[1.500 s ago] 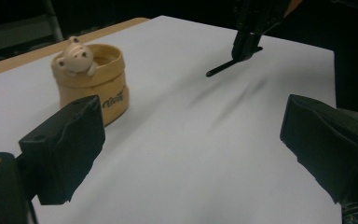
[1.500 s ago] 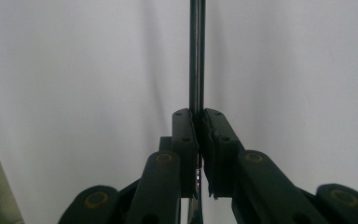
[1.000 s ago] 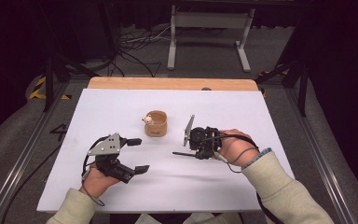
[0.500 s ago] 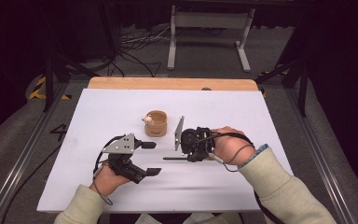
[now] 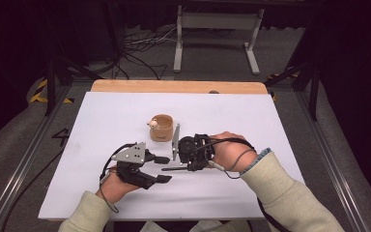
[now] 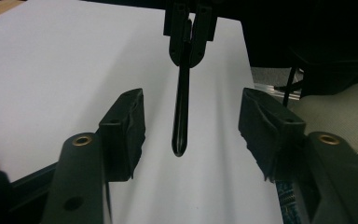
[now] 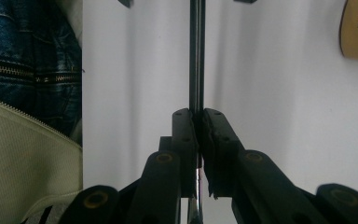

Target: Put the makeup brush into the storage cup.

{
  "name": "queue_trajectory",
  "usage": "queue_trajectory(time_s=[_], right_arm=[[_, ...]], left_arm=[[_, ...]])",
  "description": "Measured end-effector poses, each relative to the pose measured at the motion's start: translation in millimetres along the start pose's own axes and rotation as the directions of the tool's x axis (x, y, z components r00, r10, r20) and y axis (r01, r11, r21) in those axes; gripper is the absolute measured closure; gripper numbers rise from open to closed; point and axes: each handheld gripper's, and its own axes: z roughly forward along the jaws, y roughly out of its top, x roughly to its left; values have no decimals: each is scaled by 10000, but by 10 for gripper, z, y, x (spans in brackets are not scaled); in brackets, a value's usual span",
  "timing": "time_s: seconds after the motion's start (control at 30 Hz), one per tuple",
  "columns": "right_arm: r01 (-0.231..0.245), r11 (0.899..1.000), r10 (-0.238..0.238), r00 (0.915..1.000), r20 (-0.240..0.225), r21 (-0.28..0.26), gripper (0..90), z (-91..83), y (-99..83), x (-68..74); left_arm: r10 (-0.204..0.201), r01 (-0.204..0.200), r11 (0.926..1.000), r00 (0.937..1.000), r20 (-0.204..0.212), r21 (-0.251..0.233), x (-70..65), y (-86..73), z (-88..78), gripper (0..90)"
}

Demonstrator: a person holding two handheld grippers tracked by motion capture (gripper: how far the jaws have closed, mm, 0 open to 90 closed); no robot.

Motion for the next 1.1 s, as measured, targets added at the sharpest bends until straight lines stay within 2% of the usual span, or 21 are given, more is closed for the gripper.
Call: queue_trajectory(time_s=[0.3,0.43,0.7,0.97,1.1], right_arm=[[235,9996,-233,9996,-126,168,839,34,97,25],[272,9995,-269,9995,-173,140,839,43,114,35],[434,9987,-426,9987,-284,275,839,61,130,40],[436,9989,-432,9987,-282,154,839,64,146,40],[487,9985,-480,9984,-303,238,839,70,151,33]], left_arm=[[102,-110,9992,9997,211,388,-22,11,70,638],[240,-250,9974,9996,158,669,-36,22,99,727],[343,-350,9948,9994,93,956,-20,10,119,805],[187,-200,9931,9997,124,1154,-4,-17,156,800],[394,-402,9909,9992,87,1283,-10,-19,160,826]])
